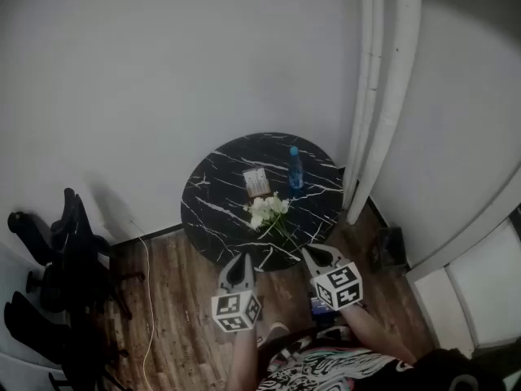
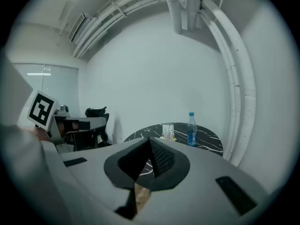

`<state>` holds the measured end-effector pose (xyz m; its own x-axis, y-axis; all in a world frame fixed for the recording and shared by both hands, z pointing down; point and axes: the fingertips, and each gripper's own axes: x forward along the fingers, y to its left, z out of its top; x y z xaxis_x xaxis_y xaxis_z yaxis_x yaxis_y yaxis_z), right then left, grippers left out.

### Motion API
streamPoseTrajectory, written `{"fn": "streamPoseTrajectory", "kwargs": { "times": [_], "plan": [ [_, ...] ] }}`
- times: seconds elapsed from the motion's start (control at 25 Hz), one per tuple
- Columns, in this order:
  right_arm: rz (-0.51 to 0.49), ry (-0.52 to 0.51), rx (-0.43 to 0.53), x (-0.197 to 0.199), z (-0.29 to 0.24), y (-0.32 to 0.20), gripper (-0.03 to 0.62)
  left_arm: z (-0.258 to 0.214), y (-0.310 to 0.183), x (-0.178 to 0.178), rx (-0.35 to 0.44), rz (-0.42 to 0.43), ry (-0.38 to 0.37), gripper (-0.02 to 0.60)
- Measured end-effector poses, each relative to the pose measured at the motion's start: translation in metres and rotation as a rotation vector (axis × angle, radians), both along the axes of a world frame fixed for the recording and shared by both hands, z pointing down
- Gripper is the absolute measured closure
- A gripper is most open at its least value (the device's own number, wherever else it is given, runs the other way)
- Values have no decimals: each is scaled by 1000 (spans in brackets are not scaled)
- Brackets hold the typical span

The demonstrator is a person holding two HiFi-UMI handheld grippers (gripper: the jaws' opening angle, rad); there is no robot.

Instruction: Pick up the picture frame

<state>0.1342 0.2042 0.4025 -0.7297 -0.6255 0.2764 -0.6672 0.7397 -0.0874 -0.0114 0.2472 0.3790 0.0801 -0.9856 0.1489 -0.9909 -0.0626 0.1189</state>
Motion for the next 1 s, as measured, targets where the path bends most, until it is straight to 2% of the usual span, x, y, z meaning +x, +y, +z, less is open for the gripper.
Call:
{"fn": "streamPoseTrajectory", "kwargs": {
  "times": [0.6, 0.8, 1.0],
  "plan": [
    [-22, -5, -29, -1, 12, 7, 576, 6, 3, 3, -26, 2, 0, 568],
    [-25, -22, -37, 0, 11, 8, 576, 4, 9, 8, -34, 3, -45, 568],
    [-32, -38, -51, -6, 11, 6, 576, 5, 12, 4, -28, 15, 32, 568]
  ]
}}
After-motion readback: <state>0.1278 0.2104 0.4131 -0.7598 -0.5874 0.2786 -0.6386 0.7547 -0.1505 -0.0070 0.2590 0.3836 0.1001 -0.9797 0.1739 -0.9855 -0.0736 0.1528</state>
